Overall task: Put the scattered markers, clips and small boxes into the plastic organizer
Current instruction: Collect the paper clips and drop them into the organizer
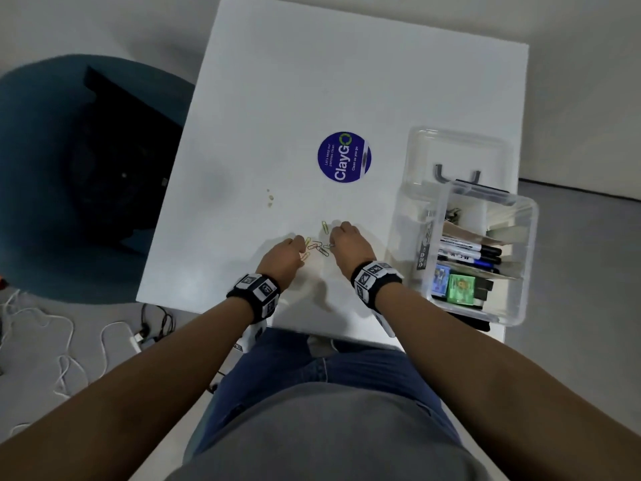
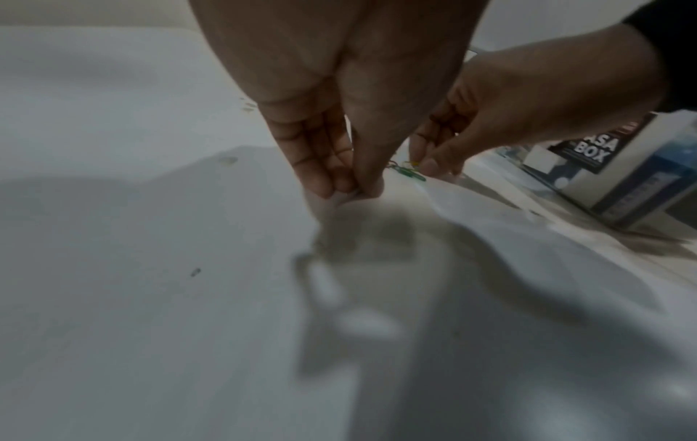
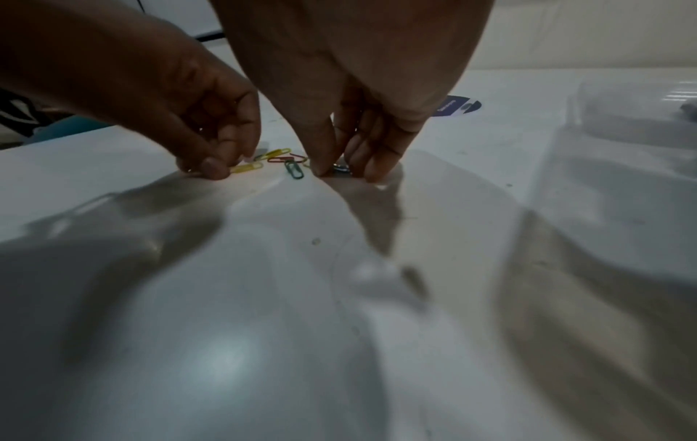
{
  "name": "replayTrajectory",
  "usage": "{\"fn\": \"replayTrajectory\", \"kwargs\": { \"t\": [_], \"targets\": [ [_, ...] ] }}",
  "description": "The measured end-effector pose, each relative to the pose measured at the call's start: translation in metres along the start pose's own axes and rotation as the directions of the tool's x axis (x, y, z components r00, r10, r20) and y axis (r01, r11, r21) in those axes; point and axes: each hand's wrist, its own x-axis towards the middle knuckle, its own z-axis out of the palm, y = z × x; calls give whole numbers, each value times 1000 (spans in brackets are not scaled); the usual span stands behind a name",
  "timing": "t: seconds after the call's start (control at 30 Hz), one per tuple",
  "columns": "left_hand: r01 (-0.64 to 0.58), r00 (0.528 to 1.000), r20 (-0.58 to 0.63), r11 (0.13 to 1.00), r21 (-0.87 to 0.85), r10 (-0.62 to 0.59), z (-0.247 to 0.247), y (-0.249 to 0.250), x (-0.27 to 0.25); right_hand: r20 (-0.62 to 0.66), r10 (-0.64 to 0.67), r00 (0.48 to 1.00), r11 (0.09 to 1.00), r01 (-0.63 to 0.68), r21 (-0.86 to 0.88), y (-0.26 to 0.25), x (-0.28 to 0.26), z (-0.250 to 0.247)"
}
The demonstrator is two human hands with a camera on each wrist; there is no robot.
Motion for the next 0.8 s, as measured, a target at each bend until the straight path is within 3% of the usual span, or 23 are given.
{"fn": "replayTrajectory", "kwargs": {
  "t": [0.17, 0.37, 0.6, 0.8],
  "targets": [
    [85, 996, 33, 995, -53, -84, -6, -8, 9, 56, -1, 998, 995, 7, -102, -6, -5, -2],
    [51, 998, 31, 995, -83, -48, -8, -7, 8, 75, 91, 993, 993, -85, -81, -1, -9, -9],
    [68, 994, -67, 983, -171, -80, -10, 3, 20, 17, 56, 998, 992, -53, -116, 0, -16, -5],
    [94, 994, -51, 994, -60, -97, -1, 30, 24, -18, 152, 988, 976, -153, -158, 2, -19, -8]
  ]
}}
